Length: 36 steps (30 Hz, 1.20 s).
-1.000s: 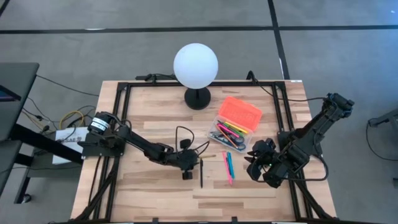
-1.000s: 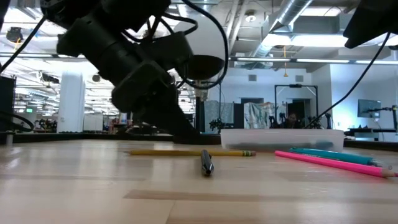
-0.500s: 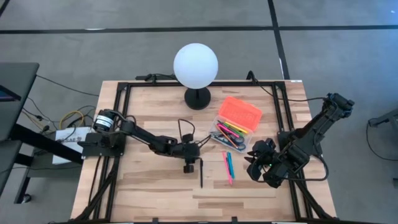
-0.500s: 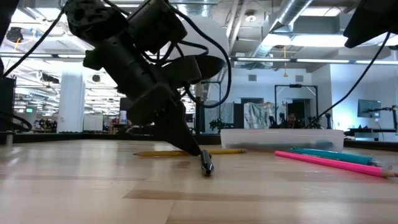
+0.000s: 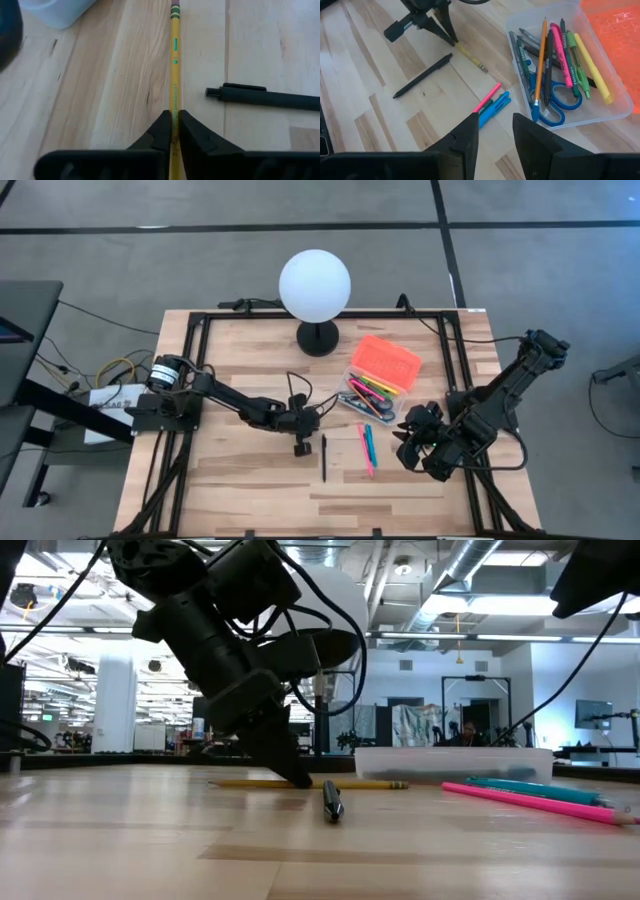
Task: Pick & place school supplies into a supply box
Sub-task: Put the yellow pencil into the orange supply box
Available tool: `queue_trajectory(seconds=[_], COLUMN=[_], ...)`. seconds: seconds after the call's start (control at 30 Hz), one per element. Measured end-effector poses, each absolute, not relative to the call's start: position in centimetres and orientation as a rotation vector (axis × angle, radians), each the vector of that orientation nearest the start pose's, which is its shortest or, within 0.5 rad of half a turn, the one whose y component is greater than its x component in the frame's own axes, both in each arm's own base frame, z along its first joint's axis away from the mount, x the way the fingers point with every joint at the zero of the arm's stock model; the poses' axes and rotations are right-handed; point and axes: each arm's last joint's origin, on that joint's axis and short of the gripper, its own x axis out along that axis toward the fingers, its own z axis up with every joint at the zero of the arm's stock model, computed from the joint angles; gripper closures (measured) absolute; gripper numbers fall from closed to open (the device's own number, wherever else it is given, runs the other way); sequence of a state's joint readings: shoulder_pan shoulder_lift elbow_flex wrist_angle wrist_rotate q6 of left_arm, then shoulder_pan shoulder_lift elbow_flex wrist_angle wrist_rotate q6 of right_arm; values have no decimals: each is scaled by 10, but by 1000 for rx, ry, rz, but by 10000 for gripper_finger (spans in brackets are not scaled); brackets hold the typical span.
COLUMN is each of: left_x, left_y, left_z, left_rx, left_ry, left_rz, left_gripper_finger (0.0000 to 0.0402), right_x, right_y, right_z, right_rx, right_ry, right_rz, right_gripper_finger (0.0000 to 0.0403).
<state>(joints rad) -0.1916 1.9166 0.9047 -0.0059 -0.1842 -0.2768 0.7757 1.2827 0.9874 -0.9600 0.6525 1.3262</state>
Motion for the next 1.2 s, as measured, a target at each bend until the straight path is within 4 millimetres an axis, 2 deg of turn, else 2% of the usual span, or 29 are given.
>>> queue_trajectory(seconds=[0.3,0.8,1.2], left_x=[334,355,362], left_y=[-69,-81,-85], left_z=[95,119,127], left_rx=[-15,115,129], left_ry=[971,990,970], left_rz=[161,154,135], left_gripper_finger=[397,401,397], right_x=[173,173,173], right_y=[146,146,146], right_z=[257,257,257], right_rx=[409,409,409], right_ry=[793,793,793], right_rz=[-486,-485,-484], right_gripper_finger=[290,290,290])
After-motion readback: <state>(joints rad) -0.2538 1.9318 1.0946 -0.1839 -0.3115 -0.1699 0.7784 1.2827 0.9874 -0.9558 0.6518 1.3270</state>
